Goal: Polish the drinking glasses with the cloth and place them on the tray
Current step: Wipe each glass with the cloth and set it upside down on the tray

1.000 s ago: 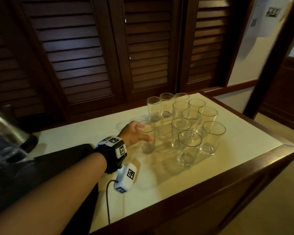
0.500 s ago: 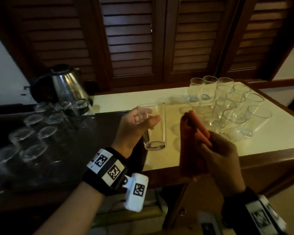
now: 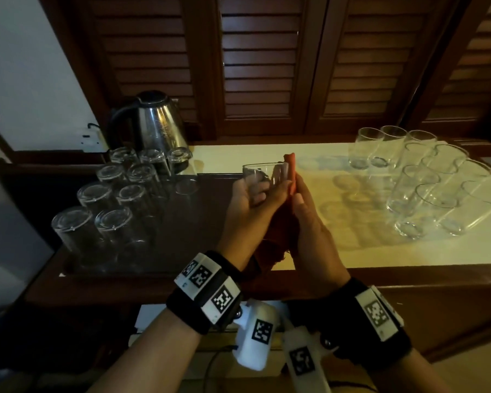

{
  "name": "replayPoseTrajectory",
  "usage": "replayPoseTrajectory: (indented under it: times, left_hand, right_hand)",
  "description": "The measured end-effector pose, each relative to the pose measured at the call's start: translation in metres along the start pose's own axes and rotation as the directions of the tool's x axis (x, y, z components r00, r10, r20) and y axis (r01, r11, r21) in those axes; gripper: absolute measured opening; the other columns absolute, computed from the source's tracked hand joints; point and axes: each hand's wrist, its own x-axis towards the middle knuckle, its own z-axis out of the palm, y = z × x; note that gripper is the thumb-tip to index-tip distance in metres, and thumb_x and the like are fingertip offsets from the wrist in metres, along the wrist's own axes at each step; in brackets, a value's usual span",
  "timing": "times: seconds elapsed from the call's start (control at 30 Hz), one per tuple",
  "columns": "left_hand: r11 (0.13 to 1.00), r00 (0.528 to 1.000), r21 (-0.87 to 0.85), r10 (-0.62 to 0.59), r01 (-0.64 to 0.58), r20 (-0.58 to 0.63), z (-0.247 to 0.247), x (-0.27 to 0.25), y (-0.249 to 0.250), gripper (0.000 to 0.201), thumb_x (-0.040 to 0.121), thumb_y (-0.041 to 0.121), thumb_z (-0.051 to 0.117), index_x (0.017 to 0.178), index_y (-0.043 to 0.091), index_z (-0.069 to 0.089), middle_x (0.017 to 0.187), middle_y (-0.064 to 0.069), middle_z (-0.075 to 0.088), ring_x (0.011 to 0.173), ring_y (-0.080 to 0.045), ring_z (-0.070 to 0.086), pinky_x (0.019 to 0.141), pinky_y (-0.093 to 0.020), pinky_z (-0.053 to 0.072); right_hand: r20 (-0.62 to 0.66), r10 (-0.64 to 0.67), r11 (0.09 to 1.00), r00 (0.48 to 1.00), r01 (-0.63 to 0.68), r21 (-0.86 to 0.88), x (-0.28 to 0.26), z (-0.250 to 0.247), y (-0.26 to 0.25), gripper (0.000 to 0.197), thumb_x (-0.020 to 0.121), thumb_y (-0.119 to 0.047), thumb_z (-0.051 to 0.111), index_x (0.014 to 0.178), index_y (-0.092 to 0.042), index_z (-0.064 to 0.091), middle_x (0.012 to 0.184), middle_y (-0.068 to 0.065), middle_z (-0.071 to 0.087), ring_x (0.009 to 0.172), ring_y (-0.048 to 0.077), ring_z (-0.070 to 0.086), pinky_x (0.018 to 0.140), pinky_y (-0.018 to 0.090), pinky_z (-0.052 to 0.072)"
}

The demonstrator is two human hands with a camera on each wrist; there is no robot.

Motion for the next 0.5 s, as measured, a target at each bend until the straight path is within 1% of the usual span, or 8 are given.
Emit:
replayPoseTrajectory:
  times: [0.07,0.13,0.2,0.23,0.3,0.4,0.43,0.5]
  left_hand:
    - [1.0,0.997,-0.005,-0.017,0.018,0.076,-0.003,0.001,0.002,0.066,0.076,0.056,0.076,0.129,0.022,0.056,0.116,-0.002,0.069,0.104,-0.013,0.069,0.084,-0.032,0.057]
    - [0.996,0.979,-0.024,-0.079,0.085,0.186,-0.008,0.002,0.001,0.065,0.079,0.057,0.071,0.13,0.019,0.058,0.119,-0.011,0.068,0.11,-0.023,0.068,0.087,-0.035,0.058]
    - [0.973,0.952,-0.116,-0.166,0.202,0.258,-0.012,0.0,0.002,0.077,0.076,0.057,0.071,0.137,0.014,0.052,0.127,-0.02,0.063,0.115,-0.033,0.065,0.085,-0.035,0.059]
    - [0.962,0.944,-0.151,-0.179,0.226,0.278,-0.013,0.001,0.001,0.087,0.071,0.056,0.074,0.141,0.012,0.047,0.129,-0.021,0.061,0.114,-0.032,0.065,0.084,-0.036,0.06]
    - [0.967,0.962,-0.17,-0.148,0.189,0.229,-0.013,0.003,0.002,0.094,0.068,0.048,0.08,0.144,0.015,0.037,0.128,-0.016,0.06,0.104,-0.023,0.071,0.079,-0.034,0.059]
    - [0.973,0.987,-0.188,-0.11,0.132,0.12,-0.009,0.006,0.002,0.073,0.081,0.035,0.074,0.144,0.023,0.039,0.128,-0.008,0.062,0.103,-0.019,0.07,0.082,-0.034,0.058]
    - [0.979,0.988,-0.162,-0.105,0.123,0.116,-0.006,0.005,0.002,0.07,0.084,0.038,0.072,0.144,0.025,0.039,0.129,-0.007,0.062,0.107,-0.019,0.068,0.086,-0.036,0.058]
    - [0.995,0.992,-0.043,-0.084,0.089,0.098,0.001,0.003,-0.001,0.08,0.079,0.05,0.07,0.147,0.029,0.034,0.134,-0.003,0.059,0.115,-0.019,0.063,0.095,-0.041,0.054]
  right_hand:
    - [-0.005,0.045,0.993,0.999,-0.044,0.105,0.003,-0.002,-0.001,0.039,0.105,-0.035,0.035,0.143,-0.033,0.046,0.135,-0.005,0.065,0.128,0.014,0.059,0.101,0.034,0.053]
    - [0.002,0.101,0.975,0.995,-0.1,0.197,0.006,-0.006,-0.004,0.043,0.101,-0.035,0.036,0.141,-0.028,0.051,0.127,0.0,0.07,0.12,0.017,0.065,0.091,0.03,0.056]
    - [0.006,0.129,0.964,0.992,-0.127,0.233,0.007,-0.01,-0.006,0.047,0.099,-0.037,0.039,0.143,-0.025,0.051,0.126,0.006,0.07,0.119,0.023,0.066,0.093,0.037,0.055]
    - [0.005,0.13,0.966,0.991,-0.128,0.223,0.007,-0.011,-0.004,0.046,0.1,-0.036,0.039,0.143,-0.026,0.051,0.128,0.006,0.07,0.12,0.023,0.066,0.095,0.039,0.054]
    - [-0.012,0.082,0.983,0.997,-0.078,0.168,0.005,-0.012,-0.001,0.042,0.105,-0.028,0.034,0.144,-0.028,0.05,0.131,0.002,0.068,0.123,0.02,0.064,0.095,0.035,0.055]
    - [-0.084,-0.01,1.0,0.996,0.012,0.015,0.005,-0.012,0.007,0.048,0.107,-0.011,0.029,0.15,-0.028,0.043,0.141,-0.001,0.06,0.128,0.014,0.059,0.101,0.029,0.052]
    - [-0.1,-0.032,0.999,0.994,0.028,-0.038,0.006,-0.012,0.008,0.049,0.107,-0.01,0.029,0.151,-0.029,0.04,0.145,-0.001,0.055,0.129,0.013,0.056,0.104,0.028,0.05]
    - [-0.108,-0.061,0.991,0.992,0.048,-0.124,0.008,-0.011,0.011,0.051,0.104,-0.017,0.034,0.153,-0.032,0.037,0.15,0.0,0.049,0.134,0.011,0.051,0.108,0.029,0.046]
